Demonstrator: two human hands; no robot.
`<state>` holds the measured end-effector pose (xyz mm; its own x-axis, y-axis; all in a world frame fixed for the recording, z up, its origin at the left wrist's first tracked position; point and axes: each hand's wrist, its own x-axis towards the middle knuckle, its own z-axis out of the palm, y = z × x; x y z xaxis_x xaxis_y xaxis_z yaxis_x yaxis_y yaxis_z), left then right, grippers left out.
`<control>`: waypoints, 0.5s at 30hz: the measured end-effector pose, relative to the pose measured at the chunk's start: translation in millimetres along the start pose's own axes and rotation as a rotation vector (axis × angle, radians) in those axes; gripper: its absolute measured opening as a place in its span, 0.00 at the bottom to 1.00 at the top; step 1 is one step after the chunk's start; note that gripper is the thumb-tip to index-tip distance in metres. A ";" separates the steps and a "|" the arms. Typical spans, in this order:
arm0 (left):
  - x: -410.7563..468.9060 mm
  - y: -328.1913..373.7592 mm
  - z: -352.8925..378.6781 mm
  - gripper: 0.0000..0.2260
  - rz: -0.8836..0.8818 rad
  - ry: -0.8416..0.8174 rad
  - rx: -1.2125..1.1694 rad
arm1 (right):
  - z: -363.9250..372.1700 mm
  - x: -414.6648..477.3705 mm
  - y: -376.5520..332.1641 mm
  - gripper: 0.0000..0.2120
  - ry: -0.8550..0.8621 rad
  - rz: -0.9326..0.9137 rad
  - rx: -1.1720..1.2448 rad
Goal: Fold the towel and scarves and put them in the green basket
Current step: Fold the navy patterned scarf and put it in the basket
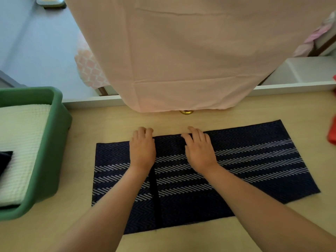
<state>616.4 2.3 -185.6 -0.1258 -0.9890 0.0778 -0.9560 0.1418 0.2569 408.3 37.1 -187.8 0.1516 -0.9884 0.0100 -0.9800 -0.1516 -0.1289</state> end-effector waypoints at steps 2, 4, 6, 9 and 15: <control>-21.0 19.0 0.3 0.12 0.204 0.036 -0.037 | -0.4 -21.3 -1.7 0.20 -0.016 0.015 0.048; -48.4 37.7 7.1 0.13 0.374 -0.072 -0.066 | 0.8 -40.5 -0.2 0.25 -0.146 0.041 0.065; -75.1 43.6 19.6 0.21 0.385 -0.240 0.014 | 5.5 -54.4 10.5 0.31 -0.306 0.043 0.035; -102.1 26.1 32.4 0.31 0.293 -0.340 0.170 | 4.9 -64.4 32.9 0.33 -0.435 0.016 -0.037; -131.7 2.6 4.4 0.35 0.062 -0.435 0.246 | -12.1 -78.1 30.8 0.32 -0.435 -0.034 -0.088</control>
<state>629.3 132.8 -199.4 -0.2332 -0.9125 -0.3361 -0.9708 0.2387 0.0255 364.8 109.5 -180.6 0.2052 -0.8896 -0.4080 -0.9780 -0.2024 -0.0507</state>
